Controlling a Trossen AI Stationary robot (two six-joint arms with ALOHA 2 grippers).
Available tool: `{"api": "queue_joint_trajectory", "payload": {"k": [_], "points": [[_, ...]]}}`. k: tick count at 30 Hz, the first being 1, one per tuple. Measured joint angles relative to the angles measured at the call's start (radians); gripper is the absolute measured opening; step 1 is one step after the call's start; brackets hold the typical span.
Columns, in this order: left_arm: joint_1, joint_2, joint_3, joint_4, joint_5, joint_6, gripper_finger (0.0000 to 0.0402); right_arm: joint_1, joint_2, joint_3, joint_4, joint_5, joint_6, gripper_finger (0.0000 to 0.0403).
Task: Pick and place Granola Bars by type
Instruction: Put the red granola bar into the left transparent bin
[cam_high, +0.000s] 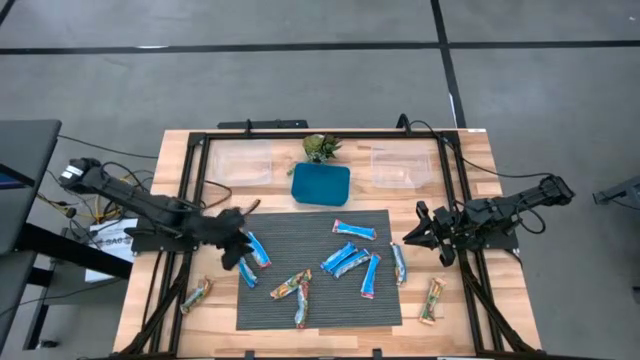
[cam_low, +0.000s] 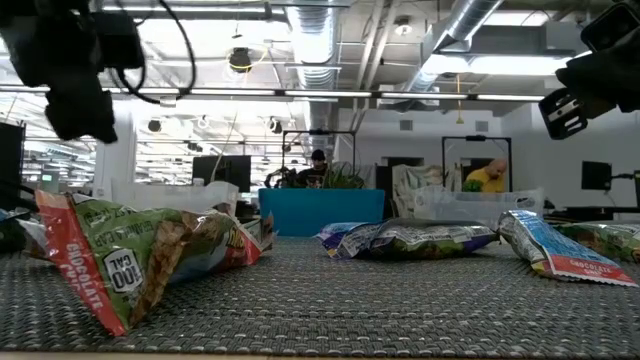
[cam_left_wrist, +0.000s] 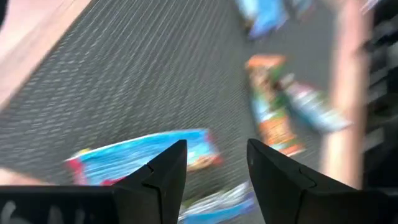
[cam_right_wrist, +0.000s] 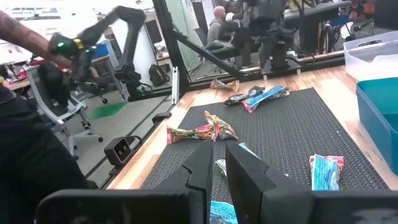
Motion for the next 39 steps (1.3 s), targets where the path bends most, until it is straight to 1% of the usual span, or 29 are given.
{"api": "queue_joint_trajectory", "payload": {"k": [5, 9, 12, 15, 18, 20, 23, 25, 27, 30, 32, 35, 39], "points": [[0.000, 0.267, 0.187, -0.145, 0.005, 0.190, 0.0160, 0.001, 0.000, 0.000, 0.000, 0.000, 0.008, 0.0037], [0.000, 0.455, 0.333, -0.246, 0.002, 0.408, 0.0160, 0.001, 0.000, 0.000, 0.000, 0.000, 0.082, 0.0037], [0.000, 0.579, 0.415, -0.330, -0.008, 0.534, 0.0160, 0.001, 0.000, 0.000, 0.001, 0.001, 0.158, 0.0037], [0.007, 0.688, 0.467, -0.428, -0.011, 0.600, 0.0160, 0.000, 0.000, 0.000, 0.020, 0.001, 0.253, 0.0037], [0.019, 0.762, 0.487, -0.518, 0.009, 0.606, 0.0160, 0.000, 0.000, 0.000, 0.048, 0.001, 0.363, 0.0037], [0.028, 0.788, 0.487, -0.540, 0.055, 0.606, 0.0160, 0.000, 0.000, 0.000, 0.073, 0.001, 0.453, 0.0037], [0.033, 0.792, 0.486, -0.539, 0.103, 0.608, 0.0160, 0.000, 0.000, 0.000, 0.089, 0.001, 0.556, 0.0037], [0.033, 0.792, 0.486, -0.539, 0.100, 0.623, 0.0160, 0.000, 0.000, 0.000, 0.092, 0.001, 0.574, 0.0037], [0.033, 0.791, 0.486, -0.547, 0.076, 0.640, 0.0160, 0.000, 0.000, 0.000, 0.092, 0.001, 0.553, 0.0037], [0.033, 0.791, 0.486, -0.549, 0.024, 0.662, 0.0160, 0.000, 0.000, 0.000, 0.091, 0.001, 0.457, 0.0037], [0.033, 0.791, 0.486, -0.544, -0.008, 0.668, 0.0160, 0.000, 0.000, 0.000, 0.091, 0.001, 0.424, 0.0037], [0.033, 0.791, 0.485, -0.539, -0.046, 0.667, 0.0160, 0.000, 0.000, 0.000, 0.091, 0.003, 0.421, 0.0037], [0.033, 0.794, 0.485, -0.499, -0.046, 0.681, 0.0160, 0.000, 0.000, 0.000, 0.090, 0.004, 0.418, 0.0037]]}}
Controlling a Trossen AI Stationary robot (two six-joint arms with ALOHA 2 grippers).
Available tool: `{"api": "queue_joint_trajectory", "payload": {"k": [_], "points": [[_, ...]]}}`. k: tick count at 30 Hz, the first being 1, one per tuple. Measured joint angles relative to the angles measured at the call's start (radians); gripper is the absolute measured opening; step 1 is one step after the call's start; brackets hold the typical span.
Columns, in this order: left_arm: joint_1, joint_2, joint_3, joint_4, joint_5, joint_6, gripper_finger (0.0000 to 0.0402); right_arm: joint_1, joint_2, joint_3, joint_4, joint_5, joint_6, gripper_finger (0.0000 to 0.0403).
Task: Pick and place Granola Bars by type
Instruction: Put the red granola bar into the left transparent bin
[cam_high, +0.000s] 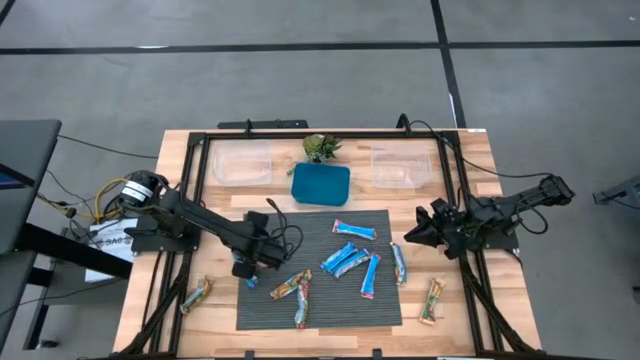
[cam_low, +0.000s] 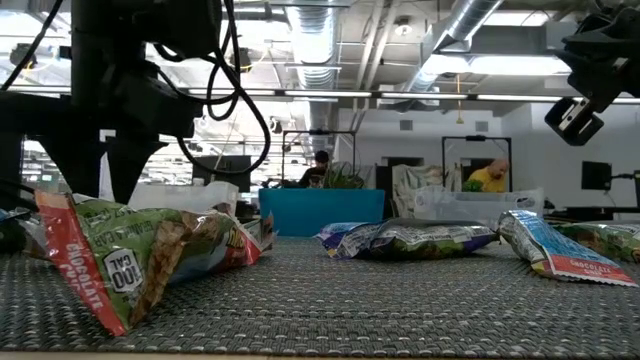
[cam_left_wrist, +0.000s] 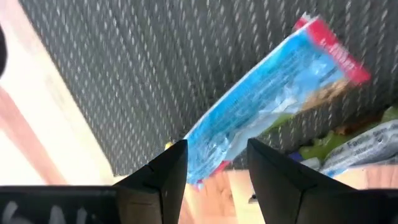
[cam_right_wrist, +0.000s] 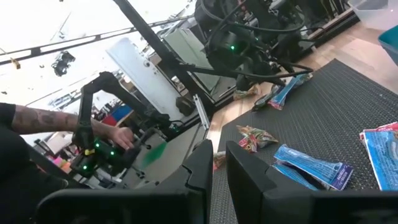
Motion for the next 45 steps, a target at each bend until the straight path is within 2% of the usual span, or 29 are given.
{"api": "queue_joint_trajectory", "payload": {"k": [5, 11, 15, 21, 27, 32, 36, 41, 45], "points": [[0.000, 0.001, -0.041, 0.114, 0.024, 0.053, 0.0160, 0.000, 0.000, 0.000, -0.006, 0.000, 0.000, 0.0037], [0.002, 0.001, -0.053, 0.117, 0.000, 0.031, 0.0155, 0.000, 0.000, 0.000, -0.007, 0.000, 0.000, 0.0037], [0.002, 0.001, -0.053, 0.116, 0.055, 0.000, 0.0116, 0.000, 0.000, 0.000, -0.007, 0.001, 0.000, 0.0037], [0.002, 0.001, -0.053, 0.118, 0.137, -0.025, 0.0015, 0.000, 0.000, 0.000, -0.007, 0.001, 0.000, 0.0037], [0.005, 0.001, -0.053, 0.117, 0.128, -0.094, 0.0017, 0.000, 0.000, 0.000, -0.008, 0.003, 0.000, 0.0037], [0.031, -0.038, -0.053, 0.115, 0.116, -0.236, 0.0005, 0.000, 0.000, 0.000, -0.008, 0.053, 0.000, 0.0037], [0.065, -0.153, -0.053, 0.115, 0.026, -0.375, 0.0003, 0.000, 0.000, 0.000, -0.008, 0.077, 0.000, 0.0037], [0.148, -0.362, -0.053, 0.108, -0.188, -0.536, 0.0001, 0.000, 0.000, 0.000, -0.007, 0.109, 0.000, 0.0037], [0.277, -0.517, -0.053, 0.093, -0.373, -0.625, 0.0000, 0.000, 0.000, 0.000, -0.010, 0.186, -0.002, 0.0037]]}}
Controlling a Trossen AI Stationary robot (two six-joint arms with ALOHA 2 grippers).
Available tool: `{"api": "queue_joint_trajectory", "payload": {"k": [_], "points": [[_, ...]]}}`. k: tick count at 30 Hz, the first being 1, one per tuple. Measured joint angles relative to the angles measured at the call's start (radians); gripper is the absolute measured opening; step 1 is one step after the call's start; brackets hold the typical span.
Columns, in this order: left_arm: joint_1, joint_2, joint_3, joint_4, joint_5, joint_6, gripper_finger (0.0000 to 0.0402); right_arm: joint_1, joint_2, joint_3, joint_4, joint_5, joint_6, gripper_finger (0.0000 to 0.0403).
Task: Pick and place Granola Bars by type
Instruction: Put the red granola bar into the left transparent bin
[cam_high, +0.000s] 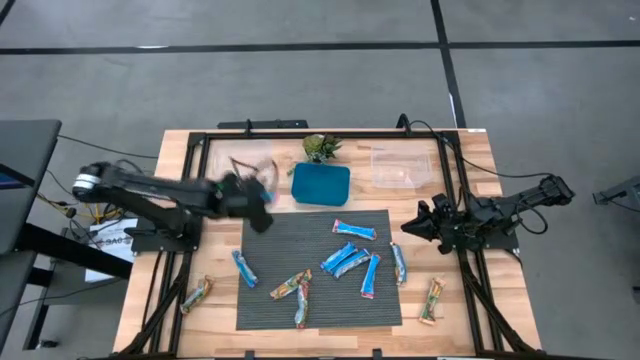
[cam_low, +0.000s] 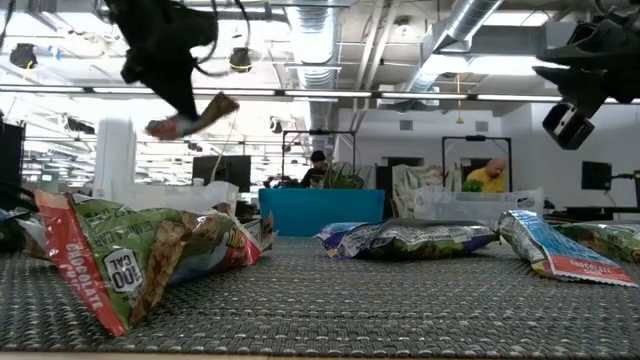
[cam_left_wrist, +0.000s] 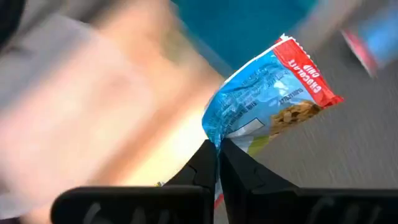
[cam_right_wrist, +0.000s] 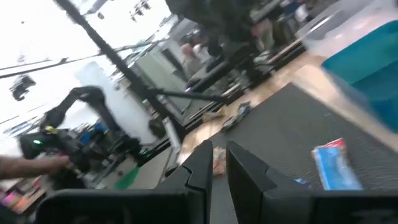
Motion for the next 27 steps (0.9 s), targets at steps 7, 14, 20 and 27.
{"api": "queue_joint_trajectory", "payload": {"k": [7, 14, 20, 27], "points": [[0.319, -0.129, 0.000, -0.014, -0.048, 0.046, 0.0000, 0.000, 0.042, 0.053, -0.050, 0.092, -0.121, 0.0037], [0.575, -0.062, 0.000, -0.007, 0.155, 0.172, 0.0000, 0.000, 0.226, 0.224, -0.167, 0.239, -0.258, 0.0037], [0.681, 0.044, 0.000, 0.008, 0.235, 0.215, 0.0000, 0.000, 0.482, 0.453, -0.343, 0.409, -0.289, 0.0037], [0.714, 0.127, 0.000, 0.074, 0.239, 0.247, 0.0001, 0.000, 0.719, 0.666, -0.410, 0.437, -0.334, 0.0037]]}}
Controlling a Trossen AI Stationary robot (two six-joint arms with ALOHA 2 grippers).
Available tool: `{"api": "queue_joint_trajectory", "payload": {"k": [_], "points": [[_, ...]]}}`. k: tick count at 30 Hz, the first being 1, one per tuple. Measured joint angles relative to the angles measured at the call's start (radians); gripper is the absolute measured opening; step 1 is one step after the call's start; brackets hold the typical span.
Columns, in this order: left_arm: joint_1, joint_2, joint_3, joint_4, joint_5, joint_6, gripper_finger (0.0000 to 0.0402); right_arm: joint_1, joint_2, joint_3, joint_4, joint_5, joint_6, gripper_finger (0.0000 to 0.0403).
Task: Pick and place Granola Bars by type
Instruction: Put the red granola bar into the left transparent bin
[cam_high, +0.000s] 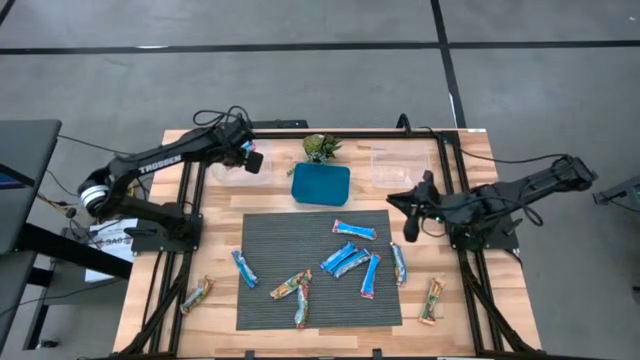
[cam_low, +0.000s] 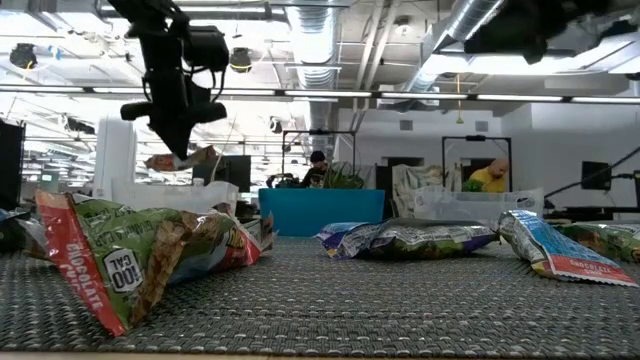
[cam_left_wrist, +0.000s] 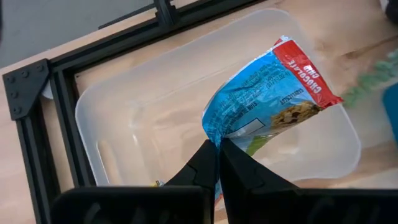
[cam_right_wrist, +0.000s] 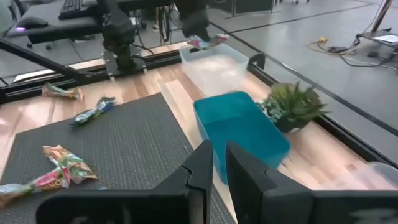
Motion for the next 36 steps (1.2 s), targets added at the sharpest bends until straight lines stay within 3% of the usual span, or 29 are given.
{"api": "queue_joint_trajectory", "payload": {"k": [7, 16, 20, 25, 32, 36], "points": [[-0.003, 0.000, 0.000, 0.013, 0.009, 0.024, 0.0036, 0.000, 0.093, 0.099, 0.001, -0.049, -0.004, 0.0037], [-0.007, -0.001, 0.000, 0.013, 0.029, 0.034, 0.0138, -0.001, 0.101, 0.104, -0.008, -0.078, 0.003, 0.0037], [-0.040, -0.021, 0.000, 0.036, 0.031, 0.062, 0.0162, -0.001, 0.121, 0.105, -0.054, -0.080, -0.046, 0.0040], [-0.127, -0.101, 0.000, 0.199, 0.108, 0.106, 0.0160, -0.011, 0.218, 0.130, -0.135, -0.121, -0.050, 0.0079], [-0.295, -0.248, 0.000, 0.460, 0.306, 0.142, 0.0153, -0.072, 0.416, 0.208, -0.313, -0.214, 0.054, 0.0164], [-0.391, -0.306, 0.000, 0.544, 0.310, 0.104, 0.0152, -0.106, 0.514, 0.219, -0.321, -0.263, 0.024, 0.0195]]}}
